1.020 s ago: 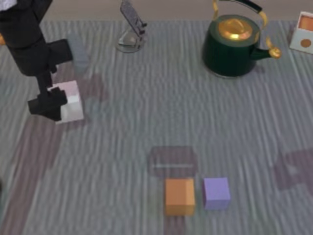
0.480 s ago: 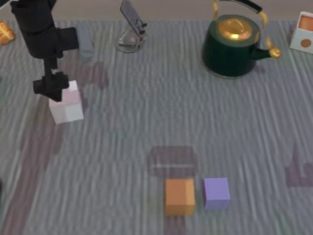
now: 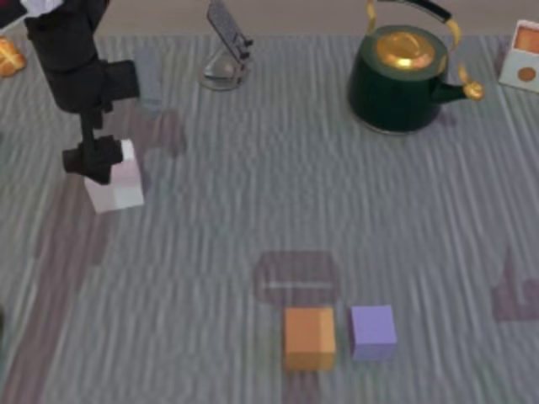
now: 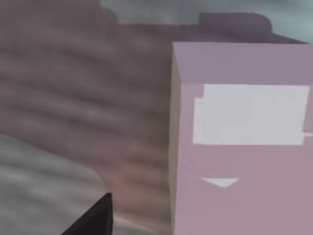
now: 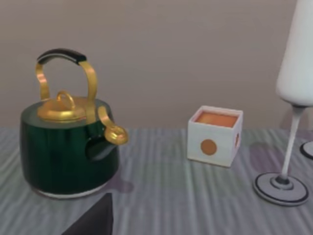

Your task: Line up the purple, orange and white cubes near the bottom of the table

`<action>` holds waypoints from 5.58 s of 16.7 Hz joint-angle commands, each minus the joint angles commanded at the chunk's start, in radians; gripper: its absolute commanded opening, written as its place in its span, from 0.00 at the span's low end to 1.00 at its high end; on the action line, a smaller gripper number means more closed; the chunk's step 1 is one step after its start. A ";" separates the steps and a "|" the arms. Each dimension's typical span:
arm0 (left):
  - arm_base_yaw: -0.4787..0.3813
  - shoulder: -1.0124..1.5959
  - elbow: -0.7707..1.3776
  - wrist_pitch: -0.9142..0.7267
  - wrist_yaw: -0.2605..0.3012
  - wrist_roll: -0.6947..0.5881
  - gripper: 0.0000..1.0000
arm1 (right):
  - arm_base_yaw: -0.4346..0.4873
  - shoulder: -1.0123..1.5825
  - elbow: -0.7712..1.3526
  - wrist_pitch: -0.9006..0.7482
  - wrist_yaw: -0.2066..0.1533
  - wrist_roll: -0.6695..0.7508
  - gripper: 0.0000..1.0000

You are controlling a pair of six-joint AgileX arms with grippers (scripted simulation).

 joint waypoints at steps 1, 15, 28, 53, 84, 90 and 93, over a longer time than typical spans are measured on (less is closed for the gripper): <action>0.000 0.009 -0.029 0.041 0.000 0.001 1.00 | 0.000 0.000 0.000 0.000 0.000 0.000 1.00; 0.003 0.058 -0.174 0.235 0.001 0.005 0.62 | 0.000 0.000 0.000 0.000 0.000 0.000 1.00; 0.003 0.058 -0.174 0.235 0.001 0.005 0.00 | 0.000 0.000 0.000 0.000 0.000 0.000 1.00; -0.186 -0.256 -0.310 0.061 0.004 -0.102 0.00 | 0.000 0.000 0.000 0.000 0.000 0.000 1.00; -0.517 -0.522 -0.971 0.449 0.005 -0.279 0.30 | 0.000 0.000 0.000 0.000 0.000 0.000 1.00; -0.517 -0.522 -0.971 0.449 0.005 -0.279 0.75 | 0.000 0.000 0.000 0.000 0.000 0.000 1.00; -0.517 -0.522 -0.971 0.449 0.005 -0.279 0.98 | 0.000 0.000 0.000 0.000 0.000 0.000 1.00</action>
